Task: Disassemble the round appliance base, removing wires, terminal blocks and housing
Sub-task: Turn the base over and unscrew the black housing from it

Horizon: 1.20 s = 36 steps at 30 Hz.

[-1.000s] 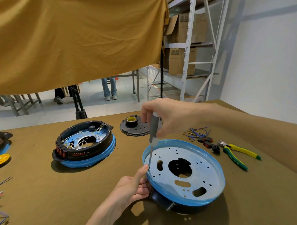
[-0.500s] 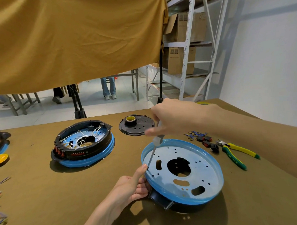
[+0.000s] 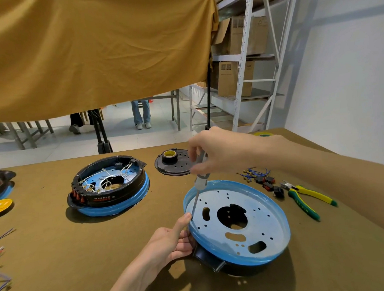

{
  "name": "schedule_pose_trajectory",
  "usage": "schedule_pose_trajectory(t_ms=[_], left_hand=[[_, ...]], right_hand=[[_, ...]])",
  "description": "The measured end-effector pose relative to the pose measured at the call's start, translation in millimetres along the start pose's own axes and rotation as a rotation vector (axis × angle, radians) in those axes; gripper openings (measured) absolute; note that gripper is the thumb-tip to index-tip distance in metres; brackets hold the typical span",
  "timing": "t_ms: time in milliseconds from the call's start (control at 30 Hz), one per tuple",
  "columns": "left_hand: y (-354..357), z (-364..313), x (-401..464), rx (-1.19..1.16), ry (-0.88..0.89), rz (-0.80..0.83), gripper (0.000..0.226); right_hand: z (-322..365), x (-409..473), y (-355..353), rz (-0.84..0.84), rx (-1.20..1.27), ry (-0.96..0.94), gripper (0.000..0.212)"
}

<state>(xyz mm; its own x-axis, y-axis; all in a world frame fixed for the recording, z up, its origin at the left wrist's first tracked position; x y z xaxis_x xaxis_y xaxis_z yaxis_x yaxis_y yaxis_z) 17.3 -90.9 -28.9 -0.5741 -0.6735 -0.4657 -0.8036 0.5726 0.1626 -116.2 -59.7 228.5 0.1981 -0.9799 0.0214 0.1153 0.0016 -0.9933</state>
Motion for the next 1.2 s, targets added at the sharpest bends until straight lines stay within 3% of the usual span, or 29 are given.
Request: schedule_pose_trajectory(t_ms=[100,233,300,367,433,600,700,767,933,1000,1100,1200], left_hand=[[0.4,0.1,0.2,0.009,0.011,-0.002,0.092],[2.0,-1.3,-1.5,0.009,0.009,-0.007,0.092],[2.7,-2.4,-2.7,0.017,0.006,-0.009,0.094],[2.3,-2.2,-2.5,0.019,0.008,-0.01,0.094],[2.2,-2.3,-2.2,0.014,0.016,-0.006,0.093],[1.8,-2.2,-3.3,0.037,0.021,-0.014,0.093],[1.5,-1.9,-3.7,0.036,0.035,-0.009,0.092],[1.8,-2.4,-4.0,0.037,0.04,-0.015,0.092],[1.9,-3.2,-3.4,0.044,0.037,-0.046,0.094],[1.2,-3.2,-2.8,0.044,0.043,-0.055,0.095],[-2.4,-5.1,-2.6,0.06,0.065,-0.057,0.093],[-14.9,-8.3,-3.4,0.064,0.091,-0.104,0.091]], right_hand=[[1.9,-4.1,-1.5,0.114,0.18,-0.069,0.035],[1.4,-1.5,4.0,-0.014,-0.079,0.026,0.046],[0.0,0.2,2.0,-0.075,-0.089,0.025,0.036],[3.0,-1.8,-0.7,0.0,0.072,-0.047,0.023],[2.7,-4.6,-1.1,0.103,0.157,-0.086,0.031],[-2.3,-3.0,4.4,-0.05,-0.196,0.013,0.038],[-5.8,-3.5,1.9,0.011,0.019,-0.04,0.018],[-6.6,-5.7,2.3,0.087,0.073,-0.081,0.031],[-17.2,-7.9,12.0,0.044,-0.346,0.04,0.045],[-24.7,-8.7,14.5,0.065,-0.403,0.073,0.048],[-37.3,-13.9,15.1,0.105,-0.315,0.1,0.044],[-60.3,-25.0,15.7,0.025,-0.055,0.164,0.038]])
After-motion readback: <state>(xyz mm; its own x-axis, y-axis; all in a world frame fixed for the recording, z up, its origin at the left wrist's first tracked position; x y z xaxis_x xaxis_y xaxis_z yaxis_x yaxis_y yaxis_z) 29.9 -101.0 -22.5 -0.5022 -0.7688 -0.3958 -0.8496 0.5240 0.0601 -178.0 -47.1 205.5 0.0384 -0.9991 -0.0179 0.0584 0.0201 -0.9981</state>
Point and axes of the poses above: each hand's wrist, its own x-axis towards the middle knuckle, its own y-axis out of the palm, z = x × y, the point moved 6 cm from there along x, towards the middle knuckle, and after that the axes turned 4 degrees about z, right-handed, at the moved point
